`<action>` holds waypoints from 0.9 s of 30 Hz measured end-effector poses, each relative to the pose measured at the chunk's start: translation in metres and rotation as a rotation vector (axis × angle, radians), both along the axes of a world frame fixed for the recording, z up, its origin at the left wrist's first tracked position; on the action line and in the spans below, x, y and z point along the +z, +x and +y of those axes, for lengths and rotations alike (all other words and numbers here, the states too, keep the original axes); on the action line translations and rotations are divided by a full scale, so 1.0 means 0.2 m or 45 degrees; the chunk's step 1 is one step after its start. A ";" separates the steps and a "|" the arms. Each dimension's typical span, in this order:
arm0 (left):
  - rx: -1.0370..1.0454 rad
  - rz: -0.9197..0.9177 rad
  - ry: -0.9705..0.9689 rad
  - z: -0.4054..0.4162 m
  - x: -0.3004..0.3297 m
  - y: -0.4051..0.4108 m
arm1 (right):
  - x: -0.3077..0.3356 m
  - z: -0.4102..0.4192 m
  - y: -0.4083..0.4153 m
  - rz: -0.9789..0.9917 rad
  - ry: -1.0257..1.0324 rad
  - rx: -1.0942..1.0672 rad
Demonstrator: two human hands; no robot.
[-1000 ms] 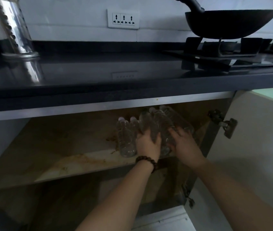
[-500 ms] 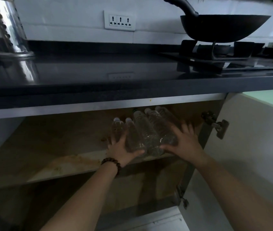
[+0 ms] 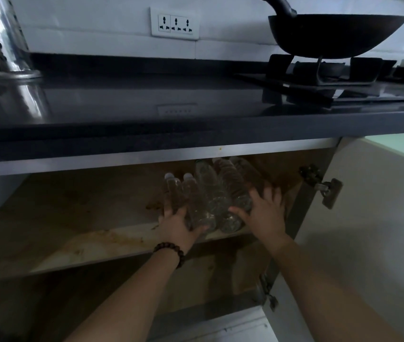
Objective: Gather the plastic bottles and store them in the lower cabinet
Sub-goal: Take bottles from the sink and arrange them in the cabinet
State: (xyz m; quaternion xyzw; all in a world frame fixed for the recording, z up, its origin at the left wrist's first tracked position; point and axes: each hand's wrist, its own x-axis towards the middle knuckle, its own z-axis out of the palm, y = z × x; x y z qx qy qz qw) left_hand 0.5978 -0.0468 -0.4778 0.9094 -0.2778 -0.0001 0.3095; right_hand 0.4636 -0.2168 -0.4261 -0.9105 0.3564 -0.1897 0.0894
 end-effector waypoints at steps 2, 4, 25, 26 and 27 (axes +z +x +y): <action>-0.010 -0.020 0.000 0.00 0.00 0.00 | -0.03 0.05 -0.03 -0.110 -0.202 0.052; -0.021 -0.041 0.013 0.00 0.00 -0.01 | -0.12 0.13 -0.03 -0.147 -0.473 0.174; -0.017 -0.059 0.074 0.01 0.02 -0.02 | -0.34 0.40 0.15 -0.292 0.263 -0.081; -0.014 -0.060 0.073 0.01 0.02 -0.02 | -0.33 0.40 0.17 -0.302 0.286 -0.080; -0.011 -0.056 0.072 0.01 0.02 -0.02 | -0.33 0.40 0.18 -0.334 0.294 -0.067</action>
